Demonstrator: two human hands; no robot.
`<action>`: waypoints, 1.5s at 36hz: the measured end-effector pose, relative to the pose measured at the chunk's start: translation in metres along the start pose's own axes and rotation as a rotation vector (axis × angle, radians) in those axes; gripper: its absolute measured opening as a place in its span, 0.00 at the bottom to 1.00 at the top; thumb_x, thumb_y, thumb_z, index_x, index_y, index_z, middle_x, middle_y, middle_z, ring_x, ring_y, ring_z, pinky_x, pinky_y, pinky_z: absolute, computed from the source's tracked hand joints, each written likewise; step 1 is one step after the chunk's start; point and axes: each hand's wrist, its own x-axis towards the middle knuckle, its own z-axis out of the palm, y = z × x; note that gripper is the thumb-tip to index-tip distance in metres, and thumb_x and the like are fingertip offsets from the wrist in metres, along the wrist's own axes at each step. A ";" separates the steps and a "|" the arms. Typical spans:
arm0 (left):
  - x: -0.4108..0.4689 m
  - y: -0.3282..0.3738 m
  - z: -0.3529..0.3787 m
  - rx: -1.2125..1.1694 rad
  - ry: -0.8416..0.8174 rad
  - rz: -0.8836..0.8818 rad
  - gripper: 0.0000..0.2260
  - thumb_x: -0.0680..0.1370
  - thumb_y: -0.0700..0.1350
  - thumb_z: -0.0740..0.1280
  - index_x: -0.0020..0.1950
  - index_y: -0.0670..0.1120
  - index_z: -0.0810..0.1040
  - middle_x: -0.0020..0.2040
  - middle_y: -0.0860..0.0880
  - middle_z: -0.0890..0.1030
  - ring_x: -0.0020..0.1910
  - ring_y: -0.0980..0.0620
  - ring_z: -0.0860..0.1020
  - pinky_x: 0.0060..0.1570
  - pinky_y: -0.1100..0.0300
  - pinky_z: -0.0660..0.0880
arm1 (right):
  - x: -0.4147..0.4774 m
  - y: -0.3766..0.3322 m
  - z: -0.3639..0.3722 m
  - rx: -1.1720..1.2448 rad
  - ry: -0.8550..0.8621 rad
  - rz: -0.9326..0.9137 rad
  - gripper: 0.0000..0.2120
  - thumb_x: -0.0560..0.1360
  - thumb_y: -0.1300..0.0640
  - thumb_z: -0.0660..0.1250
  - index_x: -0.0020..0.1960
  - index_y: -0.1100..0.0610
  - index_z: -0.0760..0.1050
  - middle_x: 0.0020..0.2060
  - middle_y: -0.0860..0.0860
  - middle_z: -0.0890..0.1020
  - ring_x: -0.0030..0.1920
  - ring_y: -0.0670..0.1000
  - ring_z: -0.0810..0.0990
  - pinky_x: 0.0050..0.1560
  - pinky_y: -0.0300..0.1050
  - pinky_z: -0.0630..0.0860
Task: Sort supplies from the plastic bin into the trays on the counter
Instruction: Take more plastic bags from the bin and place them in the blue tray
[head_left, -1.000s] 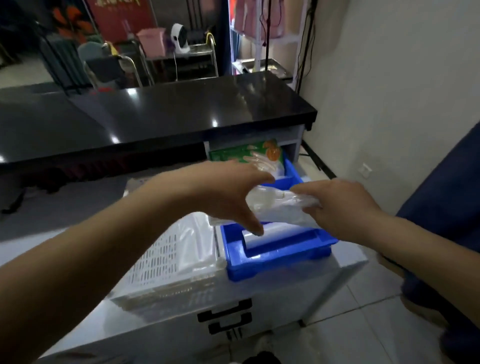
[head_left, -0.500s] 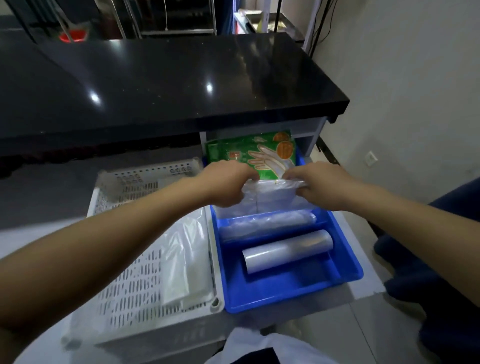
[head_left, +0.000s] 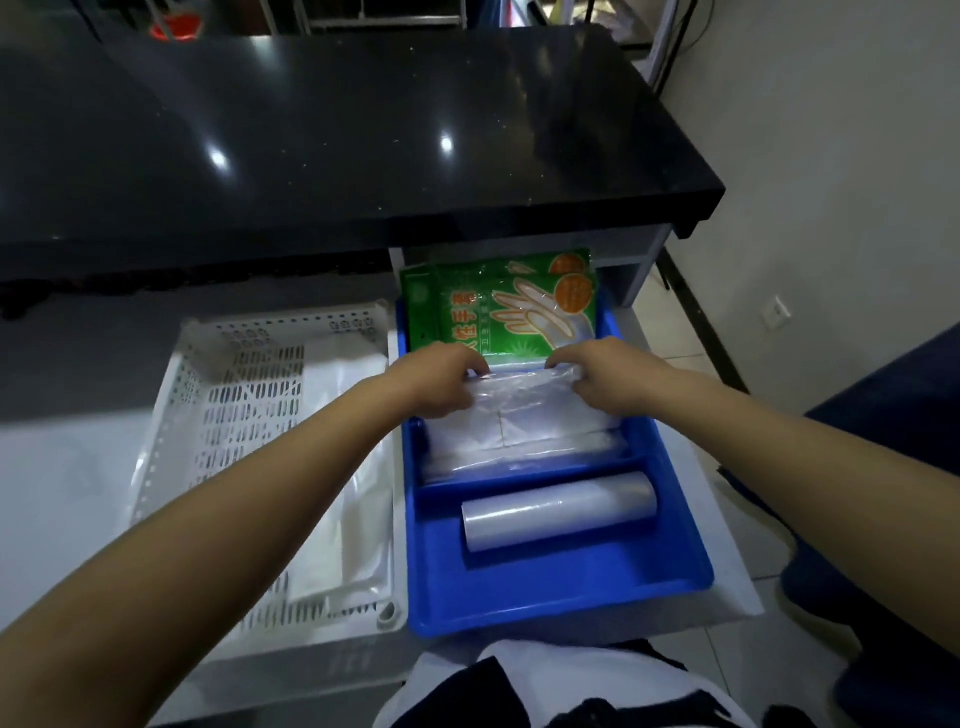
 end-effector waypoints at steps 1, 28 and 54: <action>-0.003 0.000 0.002 -0.005 0.036 -0.032 0.19 0.76 0.44 0.69 0.67 0.52 0.77 0.62 0.48 0.80 0.54 0.48 0.78 0.49 0.55 0.74 | -0.001 0.002 0.000 -0.035 0.036 -0.011 0.21 0.77 0.59 0.62 0.68 0.43 0.72 0.63 0.56 0.78 0.56 0.59 0.78 0.50 0.50 0.77; -0.045 0.061 0.081 0.159 0.248 -0.266 0.29 0.83 0.60 0.51 0.81 0.56 0.46 0.82 0.51 0.43 0.80 0.47 0.41 0.76 0.46 0.40 | -0.047 0.040 0.043 -0.108 0.169 -0.218 0.28 0.80 0.39 0.48 0.77 0.46 0.54 0.79 0.50 0.57 0.78 0.55 0.52 0.73 0.64 0.47; -0.343 0.146 0.180 -0.370 0.798 -0.987 0.32 0.77 0.66 0.61 0.78 0.62 0.55 0.80 0.57 0.51 0.80 0.53 0.48 0.77 0.47 0.51 | -0.217 -0.135 0.088 0.409 -0.148 -0.744 0.28 0.76 0.41 0.66 0.73 0.45 0.66 0.76 0.45 0.65 0.78 0.51 0.54 0.76 0.54 0.55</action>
